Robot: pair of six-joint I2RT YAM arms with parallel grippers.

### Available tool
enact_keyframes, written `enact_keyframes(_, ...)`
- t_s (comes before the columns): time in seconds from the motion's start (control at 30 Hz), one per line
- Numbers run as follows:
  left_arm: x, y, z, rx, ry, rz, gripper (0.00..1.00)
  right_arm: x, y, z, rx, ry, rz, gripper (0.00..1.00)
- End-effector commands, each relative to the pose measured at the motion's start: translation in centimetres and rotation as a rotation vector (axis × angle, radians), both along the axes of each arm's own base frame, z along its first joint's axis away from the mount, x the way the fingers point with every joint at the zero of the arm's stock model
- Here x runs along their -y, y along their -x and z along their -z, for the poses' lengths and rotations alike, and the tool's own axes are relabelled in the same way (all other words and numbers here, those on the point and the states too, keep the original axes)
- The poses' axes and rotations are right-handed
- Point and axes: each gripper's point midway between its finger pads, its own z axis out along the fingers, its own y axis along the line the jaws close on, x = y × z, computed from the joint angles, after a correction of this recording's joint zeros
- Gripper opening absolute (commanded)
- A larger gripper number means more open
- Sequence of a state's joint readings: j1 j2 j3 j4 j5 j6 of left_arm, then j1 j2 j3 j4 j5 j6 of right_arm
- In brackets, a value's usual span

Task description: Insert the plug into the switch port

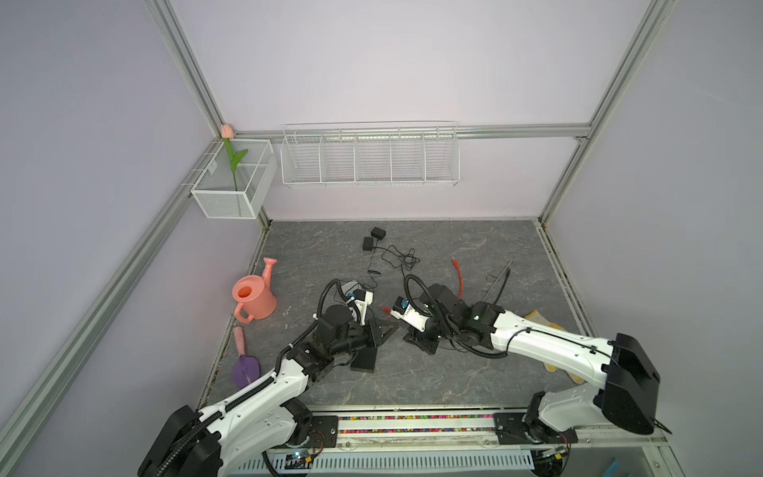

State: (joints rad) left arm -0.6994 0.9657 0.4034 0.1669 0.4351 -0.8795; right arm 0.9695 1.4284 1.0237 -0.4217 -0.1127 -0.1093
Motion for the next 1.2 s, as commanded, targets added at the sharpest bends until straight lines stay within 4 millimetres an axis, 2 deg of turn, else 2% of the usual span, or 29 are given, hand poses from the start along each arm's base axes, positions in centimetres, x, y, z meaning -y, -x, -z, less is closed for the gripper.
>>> enact_keyframes(0.0,-0.3,-0.2,-0.3,0.014,0.012,-0.012,0.00,-1.0,-0.4,-0.7,0.033,-0.014,-0.024,0.31)
enact_keyframes(0.17,-0.4,-0.1,-0.4,0.015,0.013,-0.014,0.00,-1.4,-0.6,-0.4,0.045,0.004,-0.028,0.27)
enact_keyframes(0.33,-0.6,-0.1,-0.5,0.018,0.012,-0.016,0.00,-1.4,-1.0,-0.1,0.066,0.022,-0.014,0.07)
enact_keyframes(0.57,-1.2,-0.2,0.4,-0.003,-0.021,-0.034,0.02,-1.1,-1.3,-0.6,0.094,0.017,0.009,0.07)
enact_keyframes(0.6,-1.4,-0.3,0.6,-0.007,-0.035,-0.042,0.22,-1.0,-1.3,-0.7,0.099,0.019,0.010,0.07)
enact_keyframes(0.63,-1.8,-0.4,0.9,-0.014,-0.057,-0.053,0.45,-0.9,-1.4,-0.7,0.103,0.025,0.012,0.07)
enact_keyframes(0.67,-2.2,-0.5,1.2,-0.021,-0.078,-0.061,0.62,-0.7,-1.4,-0.6,0.103,0.039,0.013,0.06)
enact_keyframes(0.7,-2.7,-0.7,1.3,-0.022,-0.091,-0.075,0.70,-0.6,-1.3,-0.5,0.100,0.054,0.012,0.07)
enact_keyframes(0.73,-3.4,-1.0,1.4,-0.028,-0.106,-0.102,0.73,-0.3,-1.4,-0.2,0.098,0.079,0.013,0.06)
enact_keyframes(0.87,-8.0,-2.5,2.3,-0.043,-0.176,-0.289,0.73,0.8,-1.6,1.3,0.126,0.217,0.034,0.07)
enact_keyframes(0.93,-9.5,-2.9,3.3,-0.067,-0.181,-0.340,0.69,1.3,-1.1,2.5,0.129,0.287,0.027,0.07)
enact_keyframes(1.07,-11.3,-3.1,6.3,-0.143,-0.242,-0.388,0.60,1.1,0.5,4.7,0.096,0.351,-0.019,0.06)
enact_keyframes(1.17,-11.5,-2.9,8.5,-0.203,-0.292,-0.377,0.56,0.5,1.7,6.5,0.068,0.394,-0.060,0.06)
